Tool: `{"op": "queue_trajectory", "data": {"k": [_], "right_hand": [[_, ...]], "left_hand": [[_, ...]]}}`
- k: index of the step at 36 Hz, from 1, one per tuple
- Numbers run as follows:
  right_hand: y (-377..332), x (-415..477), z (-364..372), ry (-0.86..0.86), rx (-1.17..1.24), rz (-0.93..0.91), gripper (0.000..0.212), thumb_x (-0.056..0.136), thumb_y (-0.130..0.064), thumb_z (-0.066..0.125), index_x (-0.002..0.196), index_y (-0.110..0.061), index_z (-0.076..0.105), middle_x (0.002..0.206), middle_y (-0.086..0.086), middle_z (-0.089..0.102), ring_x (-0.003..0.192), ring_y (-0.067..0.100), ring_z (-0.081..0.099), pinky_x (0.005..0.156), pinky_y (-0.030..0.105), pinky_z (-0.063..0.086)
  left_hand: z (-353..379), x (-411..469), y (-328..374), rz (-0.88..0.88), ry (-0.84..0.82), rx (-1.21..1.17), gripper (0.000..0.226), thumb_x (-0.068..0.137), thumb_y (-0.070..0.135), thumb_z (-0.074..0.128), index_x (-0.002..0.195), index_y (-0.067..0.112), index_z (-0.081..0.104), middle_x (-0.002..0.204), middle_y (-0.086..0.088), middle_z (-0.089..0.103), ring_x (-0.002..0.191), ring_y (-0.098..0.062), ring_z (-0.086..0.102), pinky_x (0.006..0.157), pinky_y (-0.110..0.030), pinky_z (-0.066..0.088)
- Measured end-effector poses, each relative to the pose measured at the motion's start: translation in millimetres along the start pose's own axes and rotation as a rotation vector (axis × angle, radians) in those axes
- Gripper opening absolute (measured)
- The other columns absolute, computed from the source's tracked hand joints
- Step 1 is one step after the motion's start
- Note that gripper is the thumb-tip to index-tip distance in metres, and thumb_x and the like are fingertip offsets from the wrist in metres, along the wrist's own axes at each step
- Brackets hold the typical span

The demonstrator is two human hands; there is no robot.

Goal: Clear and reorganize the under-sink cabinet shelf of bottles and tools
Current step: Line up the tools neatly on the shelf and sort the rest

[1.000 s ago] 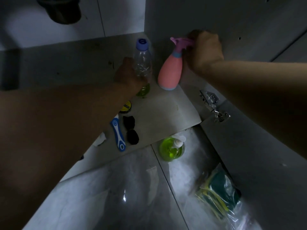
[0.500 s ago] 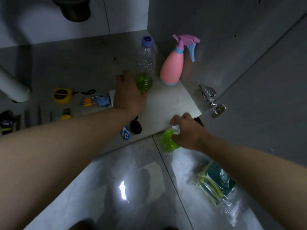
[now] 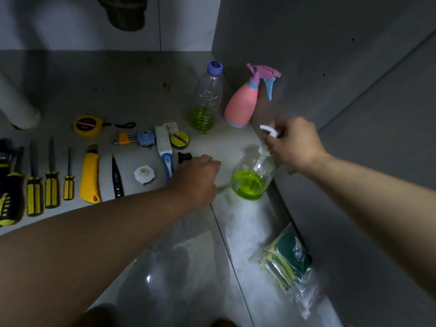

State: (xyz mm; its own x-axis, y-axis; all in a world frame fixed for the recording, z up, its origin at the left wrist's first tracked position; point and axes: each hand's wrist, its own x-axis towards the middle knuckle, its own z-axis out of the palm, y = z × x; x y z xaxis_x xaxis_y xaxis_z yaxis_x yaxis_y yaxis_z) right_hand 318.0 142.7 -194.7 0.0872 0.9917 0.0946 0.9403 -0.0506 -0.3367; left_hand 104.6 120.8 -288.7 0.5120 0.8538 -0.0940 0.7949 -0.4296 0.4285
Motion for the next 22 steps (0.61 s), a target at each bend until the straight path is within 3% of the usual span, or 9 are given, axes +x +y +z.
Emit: {"op": "queue_trajectory", "data": {"k": [3, 5, 8, 11, 13, 15, 17, 22], "right_hand": [[-5, 23, -12, 0.008, -0.004, 0.004, 0.012, 0.084, -0.018, 0.065, 0.073, -0.016, 0.064, 0.072, 0.009, 0.071, 0.077, 0.027, 0.07, 0.065, 0.027, 0.047], [-5, 37, -14, 0.012, 0.015, 0.019, 0.009, 0.084, -0.016, 0.065, 0.079, -0.021, 0.068, 0.076, 0.009, 0.072, 0.081, 0.025, 0.071, 0.068, 0.025, 0.048], [-4, 52, -10, 0.015, -0.012, 0.068, 0.012, 0.084, -0.016, 0.066, 0.092, -0.018, 0.075, 0.078, 0.007, 0.067, 0.079, 0.021, 0.066, 0.065, 0.018, 0.037], [-4, 61, 0, 0.033, -0.041, 0.101, 0.007, 0.083, -0.016, 0.067, 0.088, -0.016, 0.07, 0.079, 0.009, 0.062, 0.075, 0.023, 0.055, 0.059, 0.012, 0.03], [-5, 64, 7, 0.069, -0.016, 0.114, 0.015, 0.086, -0.015, 0.063, 0.098, -0.014, 0.07, 0.095, 0.013, 0.07, 0.09, 0.032, 0.063, 0.065, 0.01, 0.031], [-6, 65, 13, 0.097, -0.005, 0.107, 0.028, 0.09, -0.017, 0.058, 0.116, -0.014, 0.068, 0.111, 0.015, 0.071, 0.107, 0.034, 0.064, 0.075, 0.019, 0.039], [-7, 63, 16, 0.09, 0.002, 0.099, 0.037, 0.092, -0.017, 0.055, 0.128, -0.016, 0.06, 0.118, 0.018, 0.067, 0.112, 0.036, 0.062, 0.086, 0.026, 0.042], [-3, 41, 14, 0.106, 0.108, 0.109, 0.044, 0.09, -0.013, 0.054, 0.134, -0.013, 0.051, 0.117, 0.018, 0.064, 0.108, 0.035, 0.061, 0.087, 0.028, 0.043]], "left_hand": [[6, -6, -6, 0.013, -0.191, 0.326, 0.039, 0.091, 0.029, 0.054, 0.127, 0.017, 0.054, 0.132, -0.006, 0.052, 0.121, -0.026, 0.053, 0.114, -0.04, 0.027], [15, -9, -10, 0.017, -0.261, 0.416, 0.054, 0.092, 0.032, 0.053, 0.142, 0.014, 0.045, 0.148, -0.009, 0.041, 0.134, -0.025, 0.044, 0.122, -0.044, 0.014], [18, -8, -11, 0.018, -0.323, 0.463, 0.074, 0.094, 0.036, 0.053, 0.157, 0.01, 0.024, 0.165, -0.013, 0.019, 0.149, -0.025, 0.026, 0.125, -0.047, 0.002], [14, -3, -8, 0.005, -0.366, 0.448, 0.069, 0.094, 0.039, 0.051, 0.154, 0.012, 0.031, 0.162, -0.011, 0.025, 0.148, -0.024, 0.029, 0.124, -0.047, 0.001], [12, -2, -6, -0.007, -0.392, 0.441, 0.067, 0.095, 0.042, 0.051, 0.153, 0.012, 0.034, 0.16, -0.011, 0.028, 0.147, -0.024, 0.03, 0.124, -0.047, 0.001], [11, -1, -4, -0.019, -0.429, 0.448, 0.071, 0.095, 0.043, 0.051, 0.155, 0.011, 0.029, 0.163, -0.012, 0.022, 0.149, -0.024, 0.026, 0.124, -0.046, -0.002], [11, -1, -2, -0.027, -0.447, 0.453, 0.071, 0.096, 0.043, 0.051, 0.156, 0.012, 0.028, 0.164, -0.011, 0.021, 0.15, -0.023, 0.025, 0.124, -0.046, -0.003], [9, 0, 0, -0.032, -0.457, 0.412, 0.066, 0.095, 0.042, 0.052, 0.153, 0.014, 0.033, 0.161, -0.009, 0.028, 0.148, -0.022, 0.03, 0.125, -0.045, -0.002]]}}
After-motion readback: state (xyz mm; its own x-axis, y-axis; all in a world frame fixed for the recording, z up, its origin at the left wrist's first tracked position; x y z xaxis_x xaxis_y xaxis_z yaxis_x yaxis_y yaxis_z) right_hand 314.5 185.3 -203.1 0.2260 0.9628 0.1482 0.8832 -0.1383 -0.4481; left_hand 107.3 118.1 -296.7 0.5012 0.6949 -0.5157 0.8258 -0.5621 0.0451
